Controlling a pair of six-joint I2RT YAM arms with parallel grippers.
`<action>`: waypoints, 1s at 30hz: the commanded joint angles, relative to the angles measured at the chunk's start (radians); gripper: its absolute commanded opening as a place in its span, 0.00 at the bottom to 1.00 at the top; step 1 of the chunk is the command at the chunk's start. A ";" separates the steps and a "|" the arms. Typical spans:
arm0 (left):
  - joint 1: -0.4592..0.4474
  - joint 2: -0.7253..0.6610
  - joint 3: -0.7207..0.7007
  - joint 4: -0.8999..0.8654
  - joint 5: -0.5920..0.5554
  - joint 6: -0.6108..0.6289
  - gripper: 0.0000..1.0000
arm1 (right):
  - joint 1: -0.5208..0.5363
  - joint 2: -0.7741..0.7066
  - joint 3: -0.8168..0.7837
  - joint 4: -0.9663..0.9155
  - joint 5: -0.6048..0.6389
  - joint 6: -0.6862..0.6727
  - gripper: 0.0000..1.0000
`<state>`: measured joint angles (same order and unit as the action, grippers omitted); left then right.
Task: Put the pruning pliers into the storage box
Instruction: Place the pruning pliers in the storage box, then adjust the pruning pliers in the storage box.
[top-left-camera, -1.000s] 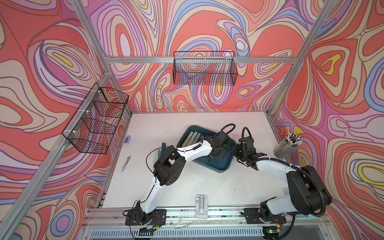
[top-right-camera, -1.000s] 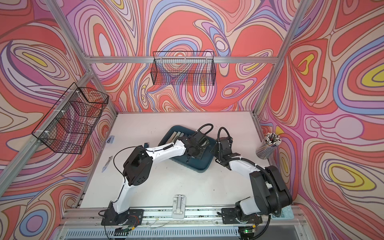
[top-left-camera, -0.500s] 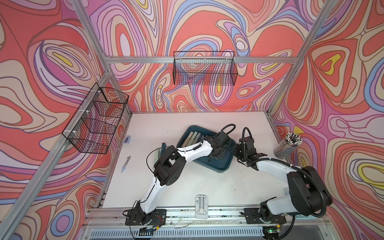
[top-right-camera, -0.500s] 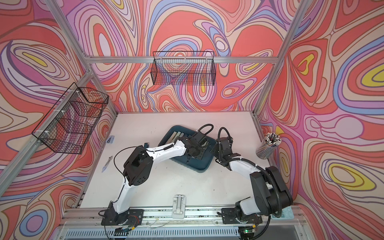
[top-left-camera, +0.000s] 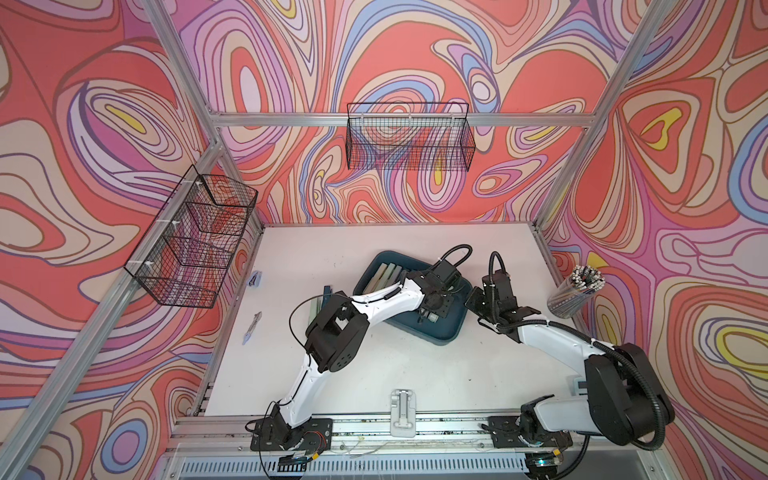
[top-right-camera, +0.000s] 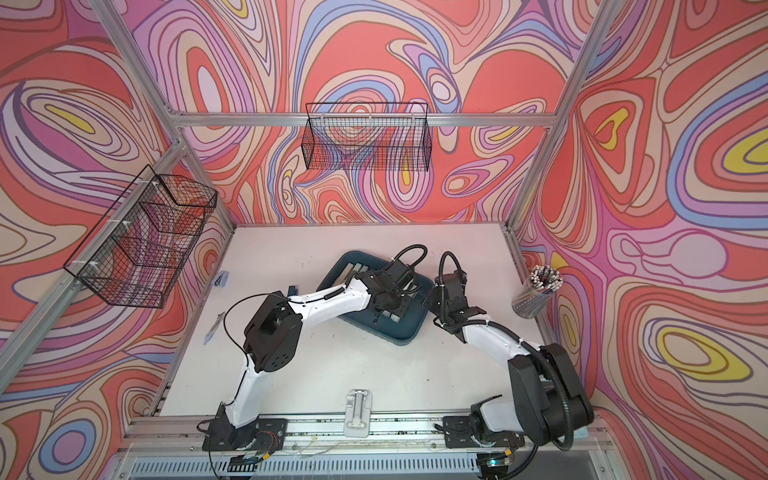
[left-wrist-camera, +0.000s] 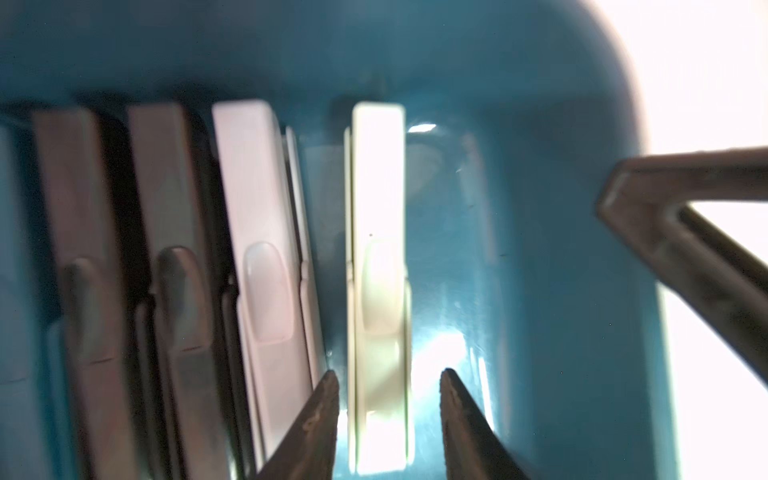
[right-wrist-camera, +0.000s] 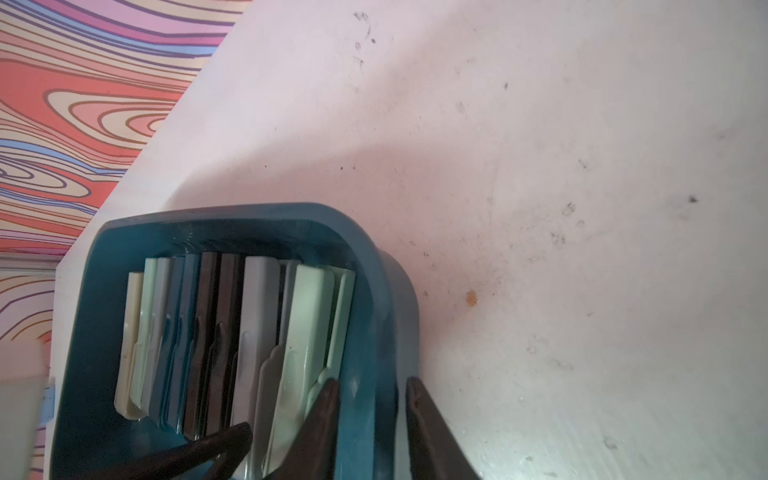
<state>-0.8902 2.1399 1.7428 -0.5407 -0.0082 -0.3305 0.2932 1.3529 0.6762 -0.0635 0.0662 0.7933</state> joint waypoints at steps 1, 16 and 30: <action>0.006 -0.159 -0.047 0.050 -0.026 0.060 0.44 | -0.003 -0.046 0.067 -0.074 0.068 -0.101 0.31; 0.377 -0.690 -0.593 0.225 -0.049 -0.040 0.45 | 0.169 0.097 0.216 -0.212 0.104 -0.069 0.19; 0.571 -0.805 -0.803 0.250 -0.019 -0.123 0.44 | 0.173 0.270 0.207 -0.197 0.049 0.052 0.01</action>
<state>-0.3302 1.3472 0.9531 -0.3099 -0.0372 -0.4305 0.4614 1.5982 0.8860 -0.2691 0.1265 0.7990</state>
